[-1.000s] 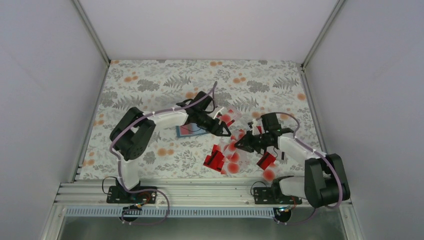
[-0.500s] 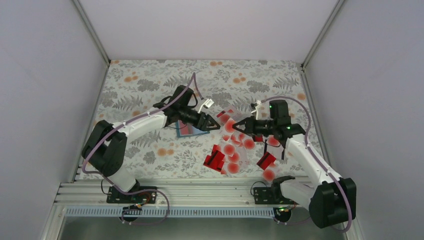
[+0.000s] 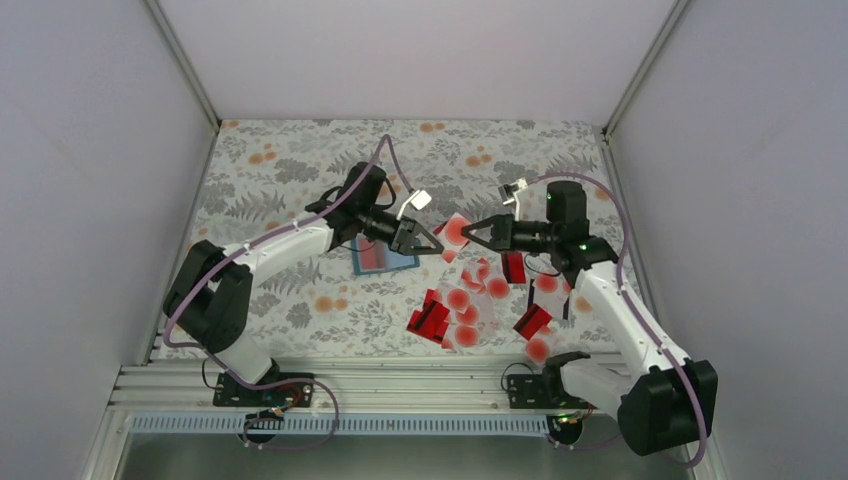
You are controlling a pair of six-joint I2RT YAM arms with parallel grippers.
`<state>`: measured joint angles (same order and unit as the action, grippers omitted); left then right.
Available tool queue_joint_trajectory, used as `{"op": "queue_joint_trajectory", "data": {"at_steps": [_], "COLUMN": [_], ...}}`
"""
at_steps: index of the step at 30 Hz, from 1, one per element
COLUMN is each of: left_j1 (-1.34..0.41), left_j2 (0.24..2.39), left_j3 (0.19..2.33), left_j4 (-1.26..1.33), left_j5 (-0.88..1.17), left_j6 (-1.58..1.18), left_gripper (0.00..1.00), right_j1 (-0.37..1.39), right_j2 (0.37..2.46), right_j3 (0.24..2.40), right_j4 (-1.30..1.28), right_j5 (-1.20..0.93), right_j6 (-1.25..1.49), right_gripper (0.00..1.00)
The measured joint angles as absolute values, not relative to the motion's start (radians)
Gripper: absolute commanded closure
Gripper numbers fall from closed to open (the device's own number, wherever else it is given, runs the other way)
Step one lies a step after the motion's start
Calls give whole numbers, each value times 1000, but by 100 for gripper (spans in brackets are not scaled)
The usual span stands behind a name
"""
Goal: Put the credit cards into the card holder
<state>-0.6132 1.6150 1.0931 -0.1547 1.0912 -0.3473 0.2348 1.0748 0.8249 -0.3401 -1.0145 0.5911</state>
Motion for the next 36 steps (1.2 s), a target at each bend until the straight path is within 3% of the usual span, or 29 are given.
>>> {"op": "queue_joint_trajectory", "data": {"at_steps": [3, 7, 8, 9, 10, 12, 13, 15, 19, 32, 36], "left_j1": [-613, -603, -601, -599, -598, -598, -599, -598, -591, -591, -591], "left_j2": [1619, 1634, 1635, 1637, 1641, 1647, 1650, 1655, 1670, 1670, 1671], "left_j3": [1103, 1123, 1124, 1126, 1128, 1133, 1135, 1143, 1190, 1259, 1293], "left_j4": [-154, -174, -178, -188, -196, -203, -205, -208, -229, -162, -144], "left_j5": [1113, 1163, 1166, 1174, 1180, 1185, 1185, 1179, 1174, 1196, 1202], "left_j6": [-351, -339, -335, -328, -322, -314, -315, -319, -342, -564, -618], "left_gripper": [96, 98, 98, 98, 98, 98, 97, 97, 97, 97, 97], "right_j1": [234, 226, 225, 225, 225, 226, 226, 229, 231, 234, 235], "right_j2": [1082, 1089, 1094, 1096, 1099, 1103, 1103, 1102, 1102, 1096, 1073], "right_j3": [825, 825, 825, 825, 825, 825, 824, 824, 823, 781, 795], "right_j4": [-331, -333, -334, -337, -345, -363, -369, -378, -377, -233, -208], "right_j5": [-1021, -1018, -1022, -1026, -1031, -1045, -1054, -1076, -1091, -1111, -1103], "right_j6": [595, 582, 573, 566, 559, 551, 545, 537, 530, 630, 643], "right_gripper": [96, 96, 87, 72, 49, 22, 13, 10, 14, 77, 90]}}
